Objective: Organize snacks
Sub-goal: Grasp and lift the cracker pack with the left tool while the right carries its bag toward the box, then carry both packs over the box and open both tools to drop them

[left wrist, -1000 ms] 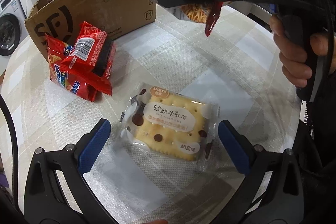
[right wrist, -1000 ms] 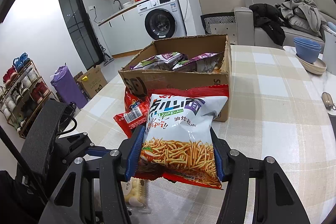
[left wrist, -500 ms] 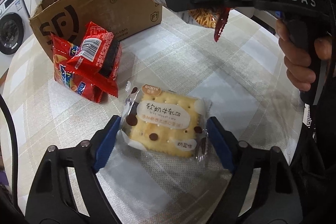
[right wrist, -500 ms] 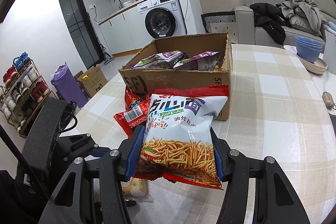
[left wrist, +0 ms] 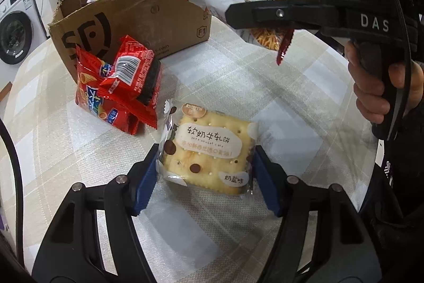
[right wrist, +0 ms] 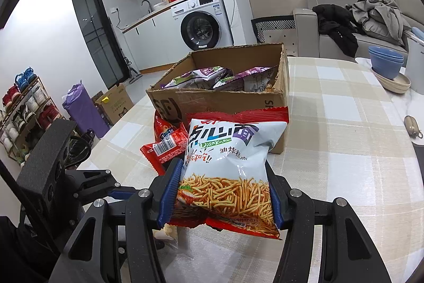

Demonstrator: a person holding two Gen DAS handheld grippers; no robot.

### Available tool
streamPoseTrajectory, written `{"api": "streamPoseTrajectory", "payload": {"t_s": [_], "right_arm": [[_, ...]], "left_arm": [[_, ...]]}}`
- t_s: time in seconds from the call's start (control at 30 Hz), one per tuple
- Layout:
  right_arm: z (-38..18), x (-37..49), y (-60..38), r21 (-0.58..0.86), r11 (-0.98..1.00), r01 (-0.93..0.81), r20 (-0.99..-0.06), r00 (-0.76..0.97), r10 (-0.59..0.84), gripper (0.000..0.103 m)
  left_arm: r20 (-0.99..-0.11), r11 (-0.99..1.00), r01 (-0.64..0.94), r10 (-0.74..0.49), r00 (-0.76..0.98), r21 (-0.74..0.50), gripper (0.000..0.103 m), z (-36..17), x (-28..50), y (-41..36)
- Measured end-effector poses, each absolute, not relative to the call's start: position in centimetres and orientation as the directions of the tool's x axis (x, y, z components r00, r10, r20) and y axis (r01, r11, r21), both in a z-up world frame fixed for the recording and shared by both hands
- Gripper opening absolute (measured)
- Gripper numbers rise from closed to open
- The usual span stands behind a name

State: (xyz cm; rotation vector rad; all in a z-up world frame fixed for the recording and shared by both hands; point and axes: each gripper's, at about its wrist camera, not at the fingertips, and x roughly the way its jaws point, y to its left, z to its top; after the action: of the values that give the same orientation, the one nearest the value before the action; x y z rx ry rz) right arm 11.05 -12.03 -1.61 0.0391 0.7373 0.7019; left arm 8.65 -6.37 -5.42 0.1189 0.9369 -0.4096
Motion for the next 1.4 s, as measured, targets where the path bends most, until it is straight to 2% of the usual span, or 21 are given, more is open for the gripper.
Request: {"api": "streamPoseTrajectory", "payload": {"t_s": [0.3,0.8,1.4], "right_arm": [[-1.2,10.9,-12.5,0.282,0.771,-0.571,-0.586,0.533,0.61,0.057],[0.4,10.4,-13.3,0.275,0.776,-0.568,-0.551,0.568,0.611,0.057],[5.7,11.6,-14.3,0.327,0.757,-0.566,-0.45,0.611,0.651,0.057]], "left_arm": [[-0.775,0.937,0.322,-0.301,0.556,-0.133,0.065,-3.6,8.9,-3.4],[-0.673,0.961,0.217,-0.274,0.687,-0.17,0.065,2.2,7.9,1.0],[-0.602,0.973,0.13,-0.222,0.767,-0.193,0.065,10.0,10.6,5.1]]}}
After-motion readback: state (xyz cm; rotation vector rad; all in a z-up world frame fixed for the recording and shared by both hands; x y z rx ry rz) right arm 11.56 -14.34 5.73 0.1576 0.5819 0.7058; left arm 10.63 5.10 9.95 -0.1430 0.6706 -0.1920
